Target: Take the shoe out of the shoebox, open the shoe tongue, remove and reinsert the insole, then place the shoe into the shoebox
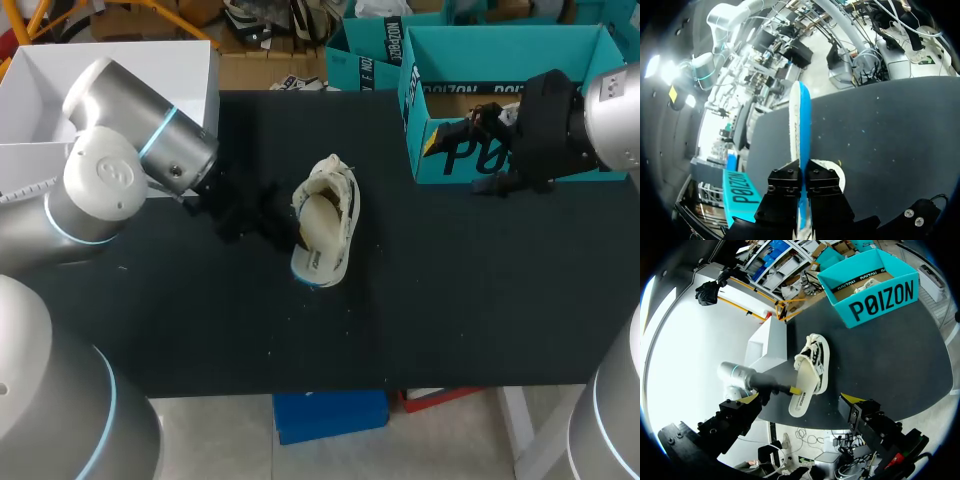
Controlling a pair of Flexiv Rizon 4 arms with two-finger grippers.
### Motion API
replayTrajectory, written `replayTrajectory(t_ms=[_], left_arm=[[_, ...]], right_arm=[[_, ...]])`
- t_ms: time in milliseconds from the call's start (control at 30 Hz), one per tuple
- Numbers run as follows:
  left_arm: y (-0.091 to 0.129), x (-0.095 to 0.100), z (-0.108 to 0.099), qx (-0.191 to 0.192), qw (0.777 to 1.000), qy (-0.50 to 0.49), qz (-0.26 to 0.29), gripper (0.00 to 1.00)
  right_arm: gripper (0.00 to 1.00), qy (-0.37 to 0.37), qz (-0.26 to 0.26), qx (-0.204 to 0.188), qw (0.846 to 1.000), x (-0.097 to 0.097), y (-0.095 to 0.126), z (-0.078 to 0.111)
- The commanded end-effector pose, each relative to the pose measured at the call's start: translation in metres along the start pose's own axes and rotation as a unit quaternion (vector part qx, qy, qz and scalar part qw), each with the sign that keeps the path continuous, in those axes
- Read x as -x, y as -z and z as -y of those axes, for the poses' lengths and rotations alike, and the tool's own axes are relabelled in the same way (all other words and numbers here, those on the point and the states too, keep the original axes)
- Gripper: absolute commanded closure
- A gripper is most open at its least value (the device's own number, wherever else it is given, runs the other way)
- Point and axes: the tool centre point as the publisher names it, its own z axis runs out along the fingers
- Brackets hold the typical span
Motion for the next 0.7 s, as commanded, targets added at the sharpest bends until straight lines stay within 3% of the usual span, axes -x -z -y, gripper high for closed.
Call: replayTrajectory(t_ms=[33, 700], left_arm=[[-0.003, 0.001, -0.007, 0.003, 1.0, -0.002, -0.005, 1.0], [-0.009, 0.006, -0.035, 0.028, 0.999, -0.007, 0.014, 1.0]], right_arm=[[0.0, 0.0, 0.001, 0.0, 1.0, -0.001, -0.001, 0.0], [0.0, 0.0, 0.001, 0.0, 1.0, -0.001, -0.001, 0.0]])
